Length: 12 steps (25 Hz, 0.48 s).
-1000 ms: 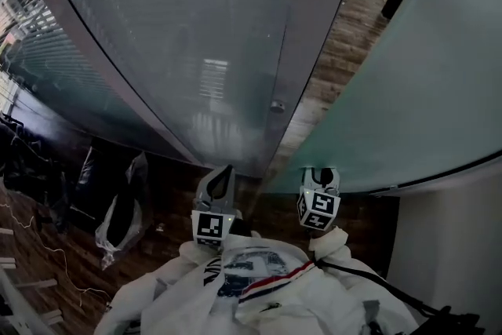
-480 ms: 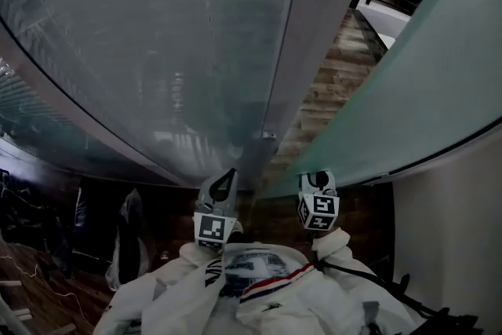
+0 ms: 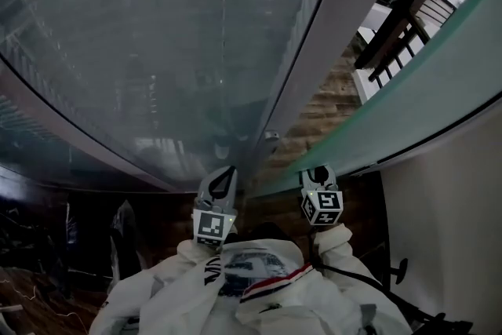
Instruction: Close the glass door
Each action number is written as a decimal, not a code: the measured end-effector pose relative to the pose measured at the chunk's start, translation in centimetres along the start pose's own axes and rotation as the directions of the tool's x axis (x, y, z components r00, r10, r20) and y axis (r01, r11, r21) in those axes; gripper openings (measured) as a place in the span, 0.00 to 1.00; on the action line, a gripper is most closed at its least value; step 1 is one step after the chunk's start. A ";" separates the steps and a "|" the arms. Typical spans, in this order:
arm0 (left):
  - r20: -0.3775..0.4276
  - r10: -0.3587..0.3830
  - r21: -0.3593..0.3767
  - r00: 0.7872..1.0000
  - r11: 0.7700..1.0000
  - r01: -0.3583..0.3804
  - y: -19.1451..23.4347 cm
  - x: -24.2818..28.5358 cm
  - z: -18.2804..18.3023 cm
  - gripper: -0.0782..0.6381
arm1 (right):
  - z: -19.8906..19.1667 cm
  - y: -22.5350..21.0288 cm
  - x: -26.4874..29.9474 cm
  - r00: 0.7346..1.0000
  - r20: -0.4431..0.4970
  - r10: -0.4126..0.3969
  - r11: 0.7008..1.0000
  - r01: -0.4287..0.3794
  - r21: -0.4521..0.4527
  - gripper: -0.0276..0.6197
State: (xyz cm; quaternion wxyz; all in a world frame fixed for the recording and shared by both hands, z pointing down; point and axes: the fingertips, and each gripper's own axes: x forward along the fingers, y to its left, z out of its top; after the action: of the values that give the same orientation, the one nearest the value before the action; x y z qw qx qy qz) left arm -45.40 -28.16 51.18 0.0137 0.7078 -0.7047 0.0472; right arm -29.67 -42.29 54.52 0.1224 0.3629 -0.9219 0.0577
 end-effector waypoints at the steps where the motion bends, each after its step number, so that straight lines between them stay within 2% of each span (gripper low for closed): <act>1: 0.003 -0.013 0.005 1.000 1.000 0.013 -0.2 0.0 0.1 0.10 | 0.0 0.0 0.0 1.000 -0.005 0.001 1.000 -0.001 0.005 0.24; 7: 0.005 -0.076 0.016 0.997 0.997 0.076 -0.5 1.5 0.9 0.10 | 0.3 -0.2 1.2 1.000 -0.011 0.002 1.000 -0.002 0.009 0.24; 12: 0.004 -0.064 0.034 0.998 0.997 0.064 -0.4 2.0 1.1 0.10 | 0.2 -0.1 1.3 1.000 -0.002 -0.008 1.000 0.008 0.016 0.24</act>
State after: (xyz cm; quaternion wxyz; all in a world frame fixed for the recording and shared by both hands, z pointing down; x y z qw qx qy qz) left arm -44.99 -30.22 50.27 0.0015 0.7303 -0.6808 0.0570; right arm -30.55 -43.32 54.70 0.1208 0.3674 -0.9199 0.0651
